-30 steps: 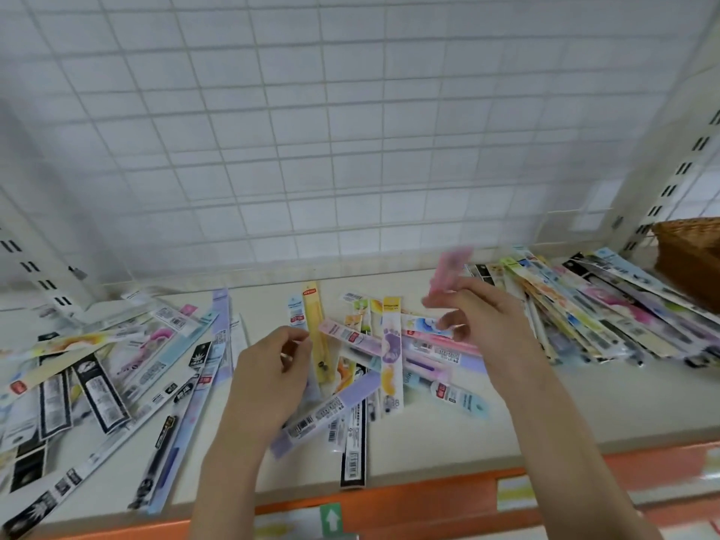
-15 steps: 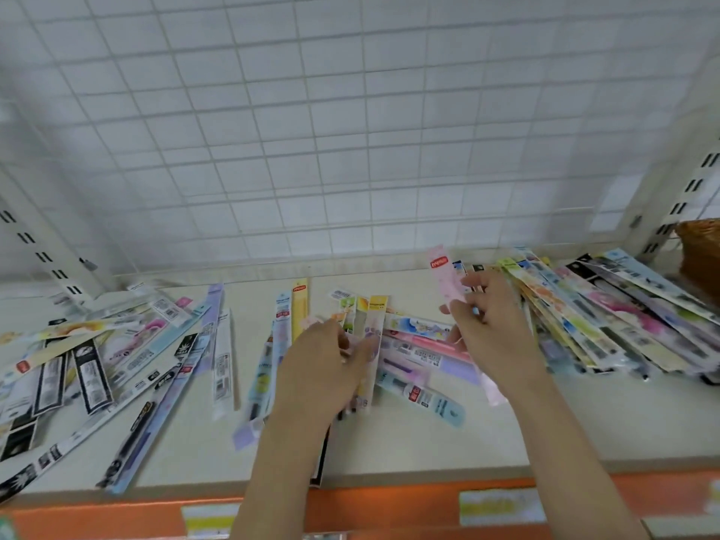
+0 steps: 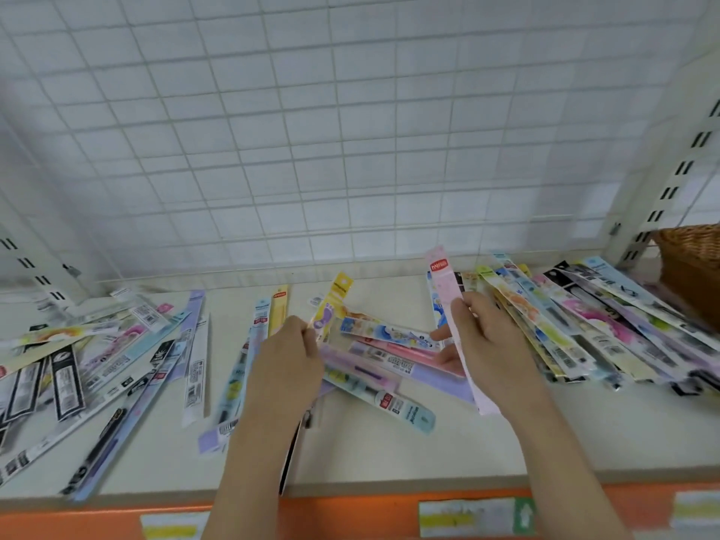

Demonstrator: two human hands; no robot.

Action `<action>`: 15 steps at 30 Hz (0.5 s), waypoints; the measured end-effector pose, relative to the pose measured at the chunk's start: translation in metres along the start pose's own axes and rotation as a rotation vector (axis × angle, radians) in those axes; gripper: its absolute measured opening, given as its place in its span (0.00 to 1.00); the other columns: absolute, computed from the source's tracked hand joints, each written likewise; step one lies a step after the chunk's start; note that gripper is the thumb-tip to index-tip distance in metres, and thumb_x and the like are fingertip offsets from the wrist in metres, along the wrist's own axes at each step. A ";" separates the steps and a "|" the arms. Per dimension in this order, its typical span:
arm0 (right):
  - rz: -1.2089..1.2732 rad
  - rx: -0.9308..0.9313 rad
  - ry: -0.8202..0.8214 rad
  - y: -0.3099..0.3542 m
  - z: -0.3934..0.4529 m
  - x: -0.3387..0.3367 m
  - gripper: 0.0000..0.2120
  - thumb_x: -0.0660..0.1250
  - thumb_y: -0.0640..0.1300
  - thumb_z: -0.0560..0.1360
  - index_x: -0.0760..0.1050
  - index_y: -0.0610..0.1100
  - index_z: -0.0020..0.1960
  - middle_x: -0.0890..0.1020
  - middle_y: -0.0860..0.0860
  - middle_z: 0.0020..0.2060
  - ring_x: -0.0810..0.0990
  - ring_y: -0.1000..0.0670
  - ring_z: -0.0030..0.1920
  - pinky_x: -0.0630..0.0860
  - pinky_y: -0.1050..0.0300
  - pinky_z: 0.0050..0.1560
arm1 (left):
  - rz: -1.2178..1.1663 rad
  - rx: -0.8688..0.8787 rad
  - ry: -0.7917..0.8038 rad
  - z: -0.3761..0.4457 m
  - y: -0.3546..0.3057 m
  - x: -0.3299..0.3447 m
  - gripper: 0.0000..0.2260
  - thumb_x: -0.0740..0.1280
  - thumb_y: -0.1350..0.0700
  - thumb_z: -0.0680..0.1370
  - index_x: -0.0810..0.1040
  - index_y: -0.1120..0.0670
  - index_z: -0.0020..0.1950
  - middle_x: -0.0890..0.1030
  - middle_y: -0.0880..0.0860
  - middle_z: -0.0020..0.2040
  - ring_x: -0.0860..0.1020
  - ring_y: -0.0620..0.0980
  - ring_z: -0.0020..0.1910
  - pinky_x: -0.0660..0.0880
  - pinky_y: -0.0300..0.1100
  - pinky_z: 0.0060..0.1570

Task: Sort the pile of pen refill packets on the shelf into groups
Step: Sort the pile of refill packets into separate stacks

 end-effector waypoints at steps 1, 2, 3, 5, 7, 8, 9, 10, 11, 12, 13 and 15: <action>-0.024 -0.028 -0.014 0.004 0.000 -0.001 0.09 0.55 0.45 0.82 0.71 0.46 0.46 0.81 0.49 0.36 0.78 0.51 0.27 0.77 0.55 0.35 | -0.050 -0.003 -0.037 0.000 0.004 -0.006 0.07 0.53 0.59 0.82 0.66 0.58 0.46 0.71 0.52 0.36 0.70 0.55 0.39 0.64 0.44 0.38; -0.047 -0.054 -0.026 0.008 0.001 -0.001 0.08 0.55 0.45 0.81 0.71 0.46 0.47 0.80 0.48 0.36 0.78 0.50 0.27 0.78 0.53 0.35 | -0.108 -0.014 -0.069 0.002 0.009 -0.011 0.06 0.54 0.59 0.82 0.67 0.58 0.47 0.73 0.54 0.36 0.72 0.57 0.39 0.66 0.46 0.38; -0.074 -0.075 -0.026 0.011 0.003 0.000 0.07 0.56 0.45 0.81 0.71 0.45 0.49 0.79 0.48 0.36 0.78 0.50 0.29 0.78 0.51 0.36 | -0.165 -0.028 -0.097 0.003 0.015 -0.014 0.05 0.54 0.59 0.81 0.68 0.58 0.49 0.76 0.57 0.37 0.75 0.60 0.40 0.70 0.48 0.38; -0.155 -0.084 0.032 0.012 0.008 0.008 0.03 0.59 0.44 0.80 0.71 0.46 0.51 0.77 0.49 0.35 0.77 0.48 0.32 0.75 0.51 0.35 | -0.236 -0.057 -0.151 0.002 0.024 -0.018 0.06 0.55 0.59 0.81 0.69 0.59 0.54 0.79 0.63 0.41 0.77 0.64 0.41 0.71 0.50 0.38; -0.253 -0.057 0.143 0.008 0.015 0.023 0.04 0.60 0.43 0.79 0.74 0.47 0.51 0.76 0.52 0.35 0.75 0.52 0.34 0.71 0.60 0.34 | -0.260 -0.071 -0.189 -0.002 0.029 -0.021 0.08 0.57 0.58 0.81 0.70 0.60 0.55 0.78 0.61 0.39 0.77 0.64 0.41 0.67 0.46 0.36; -0.323 -0.045 0.204 0.006 0.018 0.032 0.06 0.60 0.43 0.79 0.76 0.46 0.50 0.76 0.53 0.35 0.75 0.53 0.35 0.69 0.63 0.34 | -0.280 -0.076 -0.198 -0.004 0.030 -0.023 0.09 0.58 0.56 0.81 0.71 0.60 0.55 0.77 0.58 0.36 0.77 0.64 0.41 0.65 0.45 0.35; -0.402 -0.039 0.257 0.003 0.022 0.040 0.07 0.60 0.43 0.78 0.77 0.44 0.50 0.77 0.52 0.36 0.75 0.52 0.37 0.68 0.64 0.34 | -0.294 -0.087 -0.197 -0.006 0.031 -0.025 0.10 0.60 0.53 0.80 0.71 0.59 0.54 0.75 0.55 0.34 0.76 0.62 0.40 0.65 0.45 0.34; -0.477 -0.038 0.292 0.001 0.024 0.048 0.08 0.60 0.43 0.78 0.77 0.43 0.50 0.78 0.50 0.38 0.75 0.51 0.38 0.67 0.63 0.34 | -0.293 -0.099 -0.193 -0.008 0.033 -0.026 0.11 0.61 0.50 0.79 0.70 0.58 0.53 0.74 0.53 0.32 0.76 0.59 0.38 0.64 0.44 0.33; -0.549 -0.038 0.307 -0.001 0.027 0.053 0.08 0.61 0.43 0.78 0.77 0.42 0.50 0.78 0.49 0.40 0.75 0.50 0.39 0.67 0.62 0.34 | -0.276 -0.105 -0.196 -0.009 0.035 -0.029 0.13 0.62 0.48 0.78 0.70 0.57 0.52 0.73 0.52 0.31 0.74 0.56 0.36 0.64 0.44 0.32; -0.616 -0.038 0.305 -0.003 0.030 0.058 0.07 0.62 0.44 0.77 0.75 0.43 0.50 0.77 0.49 0.40 0.74 0.49 0.40 0.67 0.61 0.33 | -0.254 -0.101 -0.206 -0.009 0.037 -0.031 0.13 0.63 0.48 0.78 0.69 0.57 0.50 0.71 0.51 0.29 0.72 0.54 0.33 0.64 0.44 0.31; -0.683 -0.038 0.298 -0.005 0.033 0.061 0.06 0.63 0.45 0.76 0.73 0.43 0.50 0.75 0.50 0.40 0.74 0.49 0.39 0.67 0.59 0.33 | -0.233 -0.099 -0.221 -0.009 0.039 -0.034 0.12 0.63 0.49 0.78 0.67 0.58 0.48 0.68 0.51 0.28 0.70 0.53 0.31 0.62 0.44 0.31; -0.795 -0.035 0.294 -0.009 0.038 0.066 0.08 0.65 0.48 0.75 0.70 0.44 0.48 0.73 0.51 0.38 0.74 0.49 0.40 0.68 0.57 0.34 | -0.202 -0.103 -0.251 -0.009 0.044 -0.039 0.12 0.63 0.51 0.78 0.66 0.58 0.44 0.66 0.50 0.28 0.67 0.56 0.32 0.61 0.45 0.32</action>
Point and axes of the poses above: each hand's wrist, its own z-axis towards the middle knuckle, its own x-axis out of the palm, y = z × x, the point moved 9 cm from there along z, towards the middle knuckle
